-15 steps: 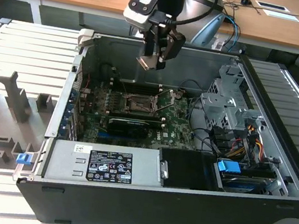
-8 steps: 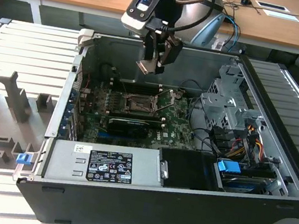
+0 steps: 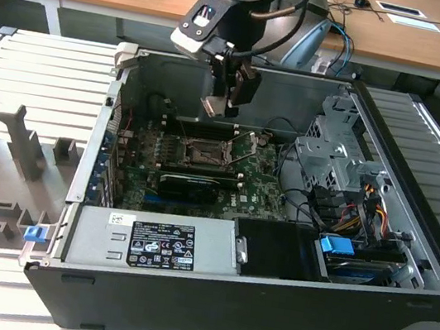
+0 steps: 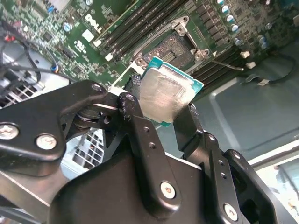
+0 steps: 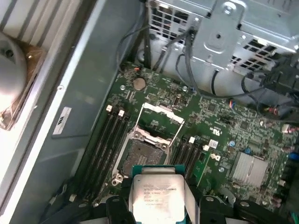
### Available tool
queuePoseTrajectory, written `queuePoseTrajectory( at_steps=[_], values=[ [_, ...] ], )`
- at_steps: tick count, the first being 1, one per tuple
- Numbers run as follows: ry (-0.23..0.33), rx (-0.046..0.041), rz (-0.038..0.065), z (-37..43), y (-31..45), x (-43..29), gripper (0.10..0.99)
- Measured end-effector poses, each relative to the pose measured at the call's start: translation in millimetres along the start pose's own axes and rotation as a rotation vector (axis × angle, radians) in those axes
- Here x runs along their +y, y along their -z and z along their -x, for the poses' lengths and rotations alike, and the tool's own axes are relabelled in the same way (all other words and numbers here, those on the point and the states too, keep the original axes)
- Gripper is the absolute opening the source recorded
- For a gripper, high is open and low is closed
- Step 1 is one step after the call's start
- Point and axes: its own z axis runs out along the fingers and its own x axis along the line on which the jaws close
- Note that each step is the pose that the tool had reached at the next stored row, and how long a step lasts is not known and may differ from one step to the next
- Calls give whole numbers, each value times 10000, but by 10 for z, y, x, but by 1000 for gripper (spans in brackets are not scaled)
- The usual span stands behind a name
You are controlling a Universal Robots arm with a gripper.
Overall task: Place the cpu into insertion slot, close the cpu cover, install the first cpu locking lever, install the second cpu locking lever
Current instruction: 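Place the cpu into insertion slot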
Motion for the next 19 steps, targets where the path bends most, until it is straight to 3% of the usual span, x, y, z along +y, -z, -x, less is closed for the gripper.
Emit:
queuePoseTrajectory(
  at_steps=[4,13,19],
  values=[
    [-1020,-89,23,1,-70,-6,529],
    [-2755,-241,62,4,-170,-15,529],
    [-3027,-266,69,5,-221,-19,529]
  ],
)
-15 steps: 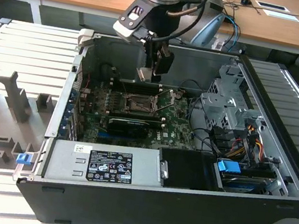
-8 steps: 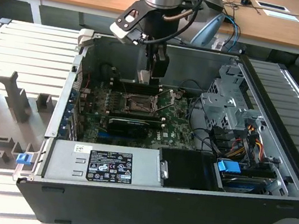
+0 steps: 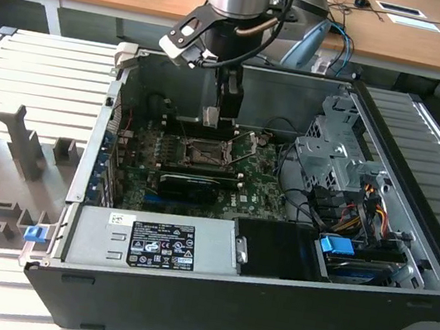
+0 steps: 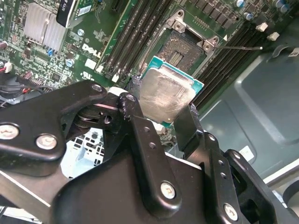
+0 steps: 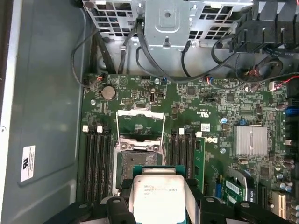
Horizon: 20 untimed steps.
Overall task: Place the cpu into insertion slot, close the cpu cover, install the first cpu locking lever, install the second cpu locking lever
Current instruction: 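Place the cpu into insertion slot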
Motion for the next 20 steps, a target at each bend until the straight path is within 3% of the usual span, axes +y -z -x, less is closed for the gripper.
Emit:
queuePoseTrajectory(
  at_steps=[5,7,9,20],
  values=[
    [-25,-4,0,1,-37,-3,529],
    [-691,-62,15,1,-62,-5,529],
    [-959,-84,21,2,-77,-6,529],
    [-1028,-94,23,4,-199,-17,529]
  ],
)
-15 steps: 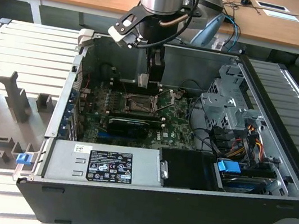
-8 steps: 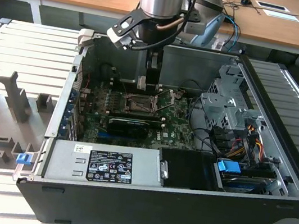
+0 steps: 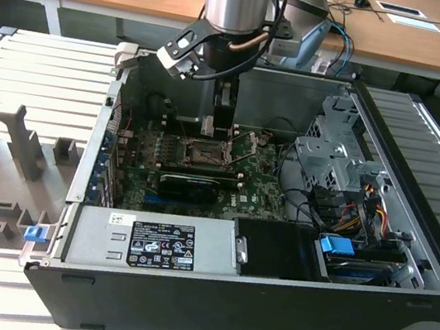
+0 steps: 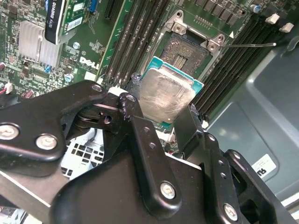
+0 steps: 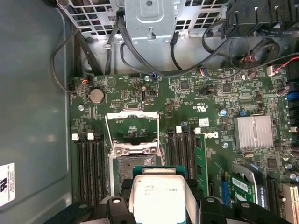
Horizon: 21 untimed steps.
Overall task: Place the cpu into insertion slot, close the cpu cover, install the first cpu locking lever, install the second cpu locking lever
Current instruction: 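Place the cpu into insertion slot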
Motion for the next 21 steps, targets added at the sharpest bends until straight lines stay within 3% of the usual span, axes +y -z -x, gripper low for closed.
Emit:
queuePoseTrajectory(
  at_steps=[7,9,13,18,21],
  values=[
    [-681,-61,14,2,-90,-8,529],
    [-685,-61,15,3,-167,-15,529],
    [168,15,-4,0,-280,-26,529],
    [667,60,2,-4,-350,-31,529],
    [732,66,2,-44,-385,-37,529]
  ],
)
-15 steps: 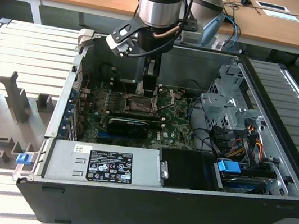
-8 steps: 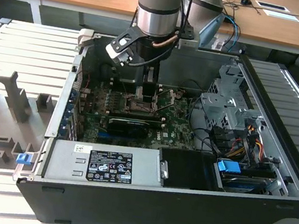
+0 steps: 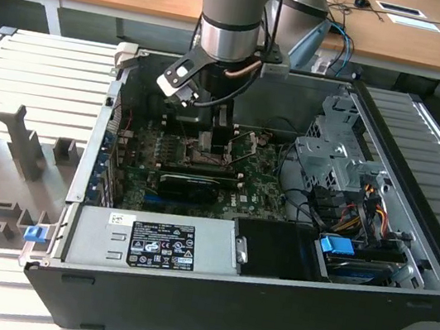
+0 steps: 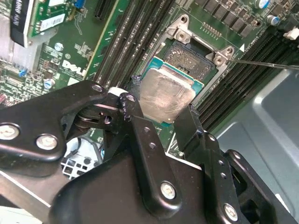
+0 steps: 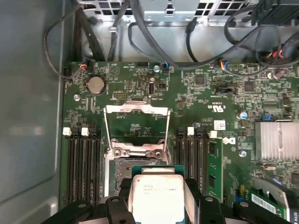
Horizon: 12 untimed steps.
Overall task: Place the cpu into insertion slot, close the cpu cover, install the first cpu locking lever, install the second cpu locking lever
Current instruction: 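Place the cpu into insertion slot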
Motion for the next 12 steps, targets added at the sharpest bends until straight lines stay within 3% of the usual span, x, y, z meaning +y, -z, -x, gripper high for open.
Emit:
queuePoseTrajectory(
  at_steps=[12],
  values=[
    [0,4,-1,-9,-63,-6,529]
  ],
)
